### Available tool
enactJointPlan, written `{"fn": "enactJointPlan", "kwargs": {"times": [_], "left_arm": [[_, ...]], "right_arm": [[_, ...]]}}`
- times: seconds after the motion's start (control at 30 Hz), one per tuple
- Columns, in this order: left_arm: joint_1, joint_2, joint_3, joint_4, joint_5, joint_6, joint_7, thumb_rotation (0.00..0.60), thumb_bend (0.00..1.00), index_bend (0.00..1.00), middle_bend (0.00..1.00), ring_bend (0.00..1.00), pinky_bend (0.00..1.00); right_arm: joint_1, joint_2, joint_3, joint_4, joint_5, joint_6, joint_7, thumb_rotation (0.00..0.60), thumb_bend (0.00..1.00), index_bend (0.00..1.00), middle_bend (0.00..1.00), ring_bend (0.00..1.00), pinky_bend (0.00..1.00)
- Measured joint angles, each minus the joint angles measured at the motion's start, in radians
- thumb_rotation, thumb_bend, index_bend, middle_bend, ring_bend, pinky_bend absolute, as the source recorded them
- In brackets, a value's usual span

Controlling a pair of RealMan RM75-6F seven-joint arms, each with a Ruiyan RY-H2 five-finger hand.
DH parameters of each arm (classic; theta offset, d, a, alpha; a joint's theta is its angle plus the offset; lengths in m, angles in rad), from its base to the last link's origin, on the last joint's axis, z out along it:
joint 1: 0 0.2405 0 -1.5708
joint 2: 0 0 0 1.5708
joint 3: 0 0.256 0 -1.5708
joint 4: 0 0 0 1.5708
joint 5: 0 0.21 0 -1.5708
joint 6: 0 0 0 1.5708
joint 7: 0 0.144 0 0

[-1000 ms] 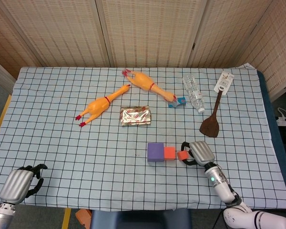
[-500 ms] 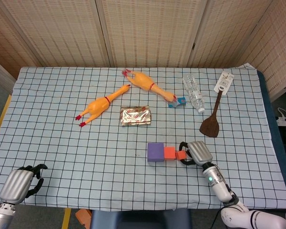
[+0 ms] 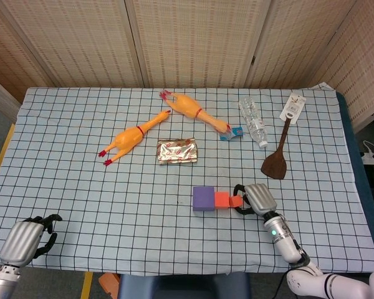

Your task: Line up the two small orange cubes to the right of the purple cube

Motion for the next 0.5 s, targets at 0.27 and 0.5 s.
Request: {"fn": "enactJointPlan", "kwargs": {"times": [0.27,0.5], "left_arm": [[0.001,0.001,0.001,-0.002,0.004,0.002,-0.002,0.600,0.45,0.37,0.56,0.50,0.56],[0.001,0.001,0.001,-0.003,0.004,0.004,-0.002,0.600,0.45,0.37,0.56,0.50,0.56]], "right_arm": [[0.001,0.002,-0.003,0.006,-0.012,-0.002,0.016,0.600,0.25,0.42,1.00,0.88,1.00],[-0.003,0.029,-0.006,-0.018,-0.030,0.012,0.031,0.600,0.25,0.33,1.00,0.88,1.00]]}}
